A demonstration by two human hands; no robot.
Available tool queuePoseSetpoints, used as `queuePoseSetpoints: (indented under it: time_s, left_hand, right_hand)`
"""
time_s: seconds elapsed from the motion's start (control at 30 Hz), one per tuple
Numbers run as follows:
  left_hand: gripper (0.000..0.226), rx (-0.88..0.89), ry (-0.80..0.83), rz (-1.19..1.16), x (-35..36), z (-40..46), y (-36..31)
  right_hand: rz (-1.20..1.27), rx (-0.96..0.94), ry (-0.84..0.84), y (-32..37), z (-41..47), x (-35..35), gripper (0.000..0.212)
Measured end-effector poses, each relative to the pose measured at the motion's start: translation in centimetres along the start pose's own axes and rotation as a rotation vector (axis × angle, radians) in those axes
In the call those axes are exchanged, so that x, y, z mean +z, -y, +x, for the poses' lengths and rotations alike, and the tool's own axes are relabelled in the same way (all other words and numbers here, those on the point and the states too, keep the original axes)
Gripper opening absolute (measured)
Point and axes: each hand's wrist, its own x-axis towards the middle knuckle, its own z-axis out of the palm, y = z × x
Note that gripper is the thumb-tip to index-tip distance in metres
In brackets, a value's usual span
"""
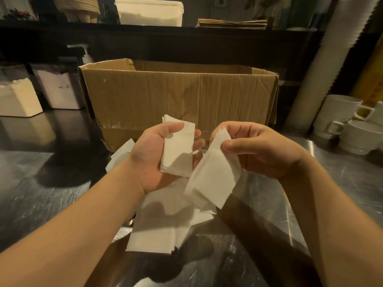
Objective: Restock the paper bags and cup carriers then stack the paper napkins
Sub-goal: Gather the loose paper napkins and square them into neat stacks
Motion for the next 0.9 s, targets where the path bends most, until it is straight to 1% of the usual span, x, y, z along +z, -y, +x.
queuePoseSetpoints:
  time_s: [0.07,0.1,0.13,0.2,0.3,0.37,0.4,0.47,0.53,0.63,0.7,0.8,0.9]
  left_hand:
    - [0.056,-0.018,0.031,-0.009,0.2,-0.1,0.1]
    - [0.054,-0.031,0.044,0.008,0.3,-0.2,0.1]
    - [0.049,-0.043,0.056,0.035,0.3,-0.2,0.2]
    - [0.048,-0.050,0.089,0.079,0.0,-0.2,0.2]
    - [0.046,-0.090,0.103,0.156,0.0,-0.3,0.2]
    - [0.050,-0.117,0.110,0.170,0.0,-0.4,0.3]
    - [0.054,-0.123,0.119,0.171,0.1,-0.5,0.4]
    - [0.057,-0.126,0.128,0.159,0.1,-0.5,0.5]
    - [0.052,-0.135,0.117,0.162,0.3,-0.7,0.5]
    - [0.049,-0.139,0.077,0.166,0.5,-0.9,0.5]
    - [0.048,-0.128,0.067,0.152,0.6,-0.8,0.6]
    - [0.046,-0.107,0.070,0.150,0.6,-0.8,0.5]
    - [0.047,-0.117,0.095,0.171,0.6,-0.8,0.6]
  right_hand:
    - [0.090,-0.062,0.061,-0.3,0.4,0.4,0.014]
    - [0.095,-0.089,0.046,-0.5,0.6,0.6,0.016]
    - [0.085,-0.111,0.008,-0.7,0.9,0.9,0.017]
    - [0.045,-0.139,-0.111,-1.1,1.5,1.4,0.021]
    - [-0.056,-0.161,-0.298,-1.4,2.0,1.7,0.034]
    - [-0.116,-0.164,-0.378,-1.5,2.1,1.9,0.042]
    - [-0.142,-0.165,-0.406,-1.6,2.2,2.1,0.042]
    - [-0.207,-0.165,-0.456,-1.8,2.3,2.4,0.035]
    - [-0.268,-0.156,-0.494,-2.0,2.6,2.7,0.026]
    - [-0.371,-0.110,-0.562,-2.4,3.1,2.9,0.026]
    - [-0.441,-0.095,-0.597,-2.7,3.3,2.9,0.023]
    - [-0.453,-0.106,-0.567,-2.9,3.2,2.8,0.016]
    - [-0.384,-0.134,-0.531,-2.9,3.2,3.0,0.015]
